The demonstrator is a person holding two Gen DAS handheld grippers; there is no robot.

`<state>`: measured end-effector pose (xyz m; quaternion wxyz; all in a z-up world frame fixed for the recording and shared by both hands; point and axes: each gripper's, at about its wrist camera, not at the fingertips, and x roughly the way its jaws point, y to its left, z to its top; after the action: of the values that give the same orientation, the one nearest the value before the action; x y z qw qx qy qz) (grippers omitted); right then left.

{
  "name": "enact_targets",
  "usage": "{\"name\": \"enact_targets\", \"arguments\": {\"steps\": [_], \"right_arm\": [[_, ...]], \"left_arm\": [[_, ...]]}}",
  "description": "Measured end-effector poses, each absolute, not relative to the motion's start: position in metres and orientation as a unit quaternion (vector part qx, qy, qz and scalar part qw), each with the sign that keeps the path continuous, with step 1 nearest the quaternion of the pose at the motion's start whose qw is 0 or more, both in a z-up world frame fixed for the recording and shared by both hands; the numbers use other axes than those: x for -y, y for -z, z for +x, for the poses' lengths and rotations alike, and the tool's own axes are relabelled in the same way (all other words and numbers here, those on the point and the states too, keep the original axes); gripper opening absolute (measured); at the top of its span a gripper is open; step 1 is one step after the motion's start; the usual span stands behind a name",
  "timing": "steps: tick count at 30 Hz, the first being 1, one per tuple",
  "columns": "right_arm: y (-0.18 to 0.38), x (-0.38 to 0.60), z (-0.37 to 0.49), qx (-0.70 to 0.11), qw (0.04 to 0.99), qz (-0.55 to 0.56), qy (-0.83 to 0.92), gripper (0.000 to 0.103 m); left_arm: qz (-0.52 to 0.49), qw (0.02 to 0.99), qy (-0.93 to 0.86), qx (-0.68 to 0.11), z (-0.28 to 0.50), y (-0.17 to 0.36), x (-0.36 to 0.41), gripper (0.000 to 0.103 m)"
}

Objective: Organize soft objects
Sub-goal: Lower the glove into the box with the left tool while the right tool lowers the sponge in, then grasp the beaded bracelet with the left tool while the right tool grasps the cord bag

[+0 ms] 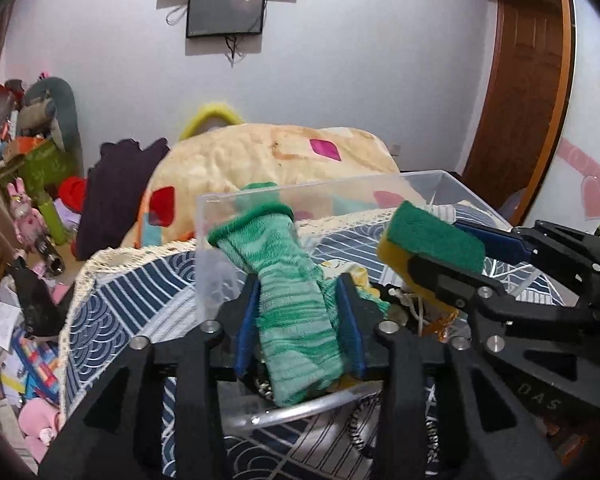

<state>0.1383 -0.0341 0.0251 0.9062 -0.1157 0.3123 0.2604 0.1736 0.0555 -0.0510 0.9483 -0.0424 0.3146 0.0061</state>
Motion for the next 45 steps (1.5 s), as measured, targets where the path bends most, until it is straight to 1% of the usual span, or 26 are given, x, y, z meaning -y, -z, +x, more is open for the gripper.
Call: {"name": "enact_targets", "arguments": {"steps": [2,3,5,7,9,12,17,19,20,21,24,26,31,45], "right_arm": [[-0.026,0.036,0.138,-0.313,0.906,-0.113,-0.261,0.040],[-0.027,0.037,0.138,-0.315,0.905,-0.112,-0.263,0.042],[-0.029,0.039,0.138,-0.317,0.904,-0.106,-0.268,0.046],[-0.032,0.042,0.136,-0.314,0.905,-0.102,-0.268,0.051],[-0.035,0.043,0.134,-0.311,0.906,-0.099,-0.270,0.055],[-0.042,0.046,0.128,-0.300,0.910,-0.097,-0.271,0.056],[-0.056,0.056,0.118,-0.279,0.917,-0.089,-0.272,0.059],[-0.062,0.061,0.114,-0.270,0.920,-0.082,-0.273,0.066],[-0.065,0.065,0.111,-0.265,0.922,-0.078,-0.273,0.067],[-0.067,0.068,0.108,-0.260,0.923,-0.074,-0.273,0.070],[-0.068,0.076,0.099,-0.253,0.925,-0.072,-0.274,0.070],[-0.066,0.080,0.095,-0.251,0.926,-0.074,-0.273,0.070],[-0.055,0.089,0.086,-0.261,0.924,-0.080,-0.268,0.070],[0.012,0.095,0.082,-0.368,0.881,-0.082,-0.285,0.070]], "left_arm": [[-0.048,0.948,-0.004,-0.313,0.170,0.049,-0.058,0.047],[-0.053,0.948,-0.001,-0.313,0.168,0.048,-0.060,0.048],[-0.060,0.948,0.001,-0.312,0.164,0.045,-0.063,0.053],[-0.066,0.949,0.003,-0.309,0.161,0.043,-0.065,0.056],[-0.069,0.950,0.005,-0.305,0.155,0.039,-0.066,0.056],[-0.064,0.953,0.004,-0.298,0.148,0.033,-0.065,0.057],[-0.062,0.960,0.002,-0.274,0.128,0.019,-0.064,0.067],[-0.064,0.962,0.003,-0.266,0.121,0.014,-0.064,0.071],[-0.065,0.963,0.004,-0.262,0.117,0.011,-0.064,0.074],[-0.066,0.964,0.005,-0.257,0.112,0.009,-0.063,0.075],[-0.061,0.965,0.004,-0.254,0.103,0.008,-0.061,0.078],[-0.056,0.965,0.004,-0.255,0.097,0.011,-0.058,0.084],[-0.042,0.960,0.012,-0.275,0.085,0.027,-0.048,0.088],[-0.037,0.934,0.039,-0.352,0.077,0.080,-0.024,0.088]]}}
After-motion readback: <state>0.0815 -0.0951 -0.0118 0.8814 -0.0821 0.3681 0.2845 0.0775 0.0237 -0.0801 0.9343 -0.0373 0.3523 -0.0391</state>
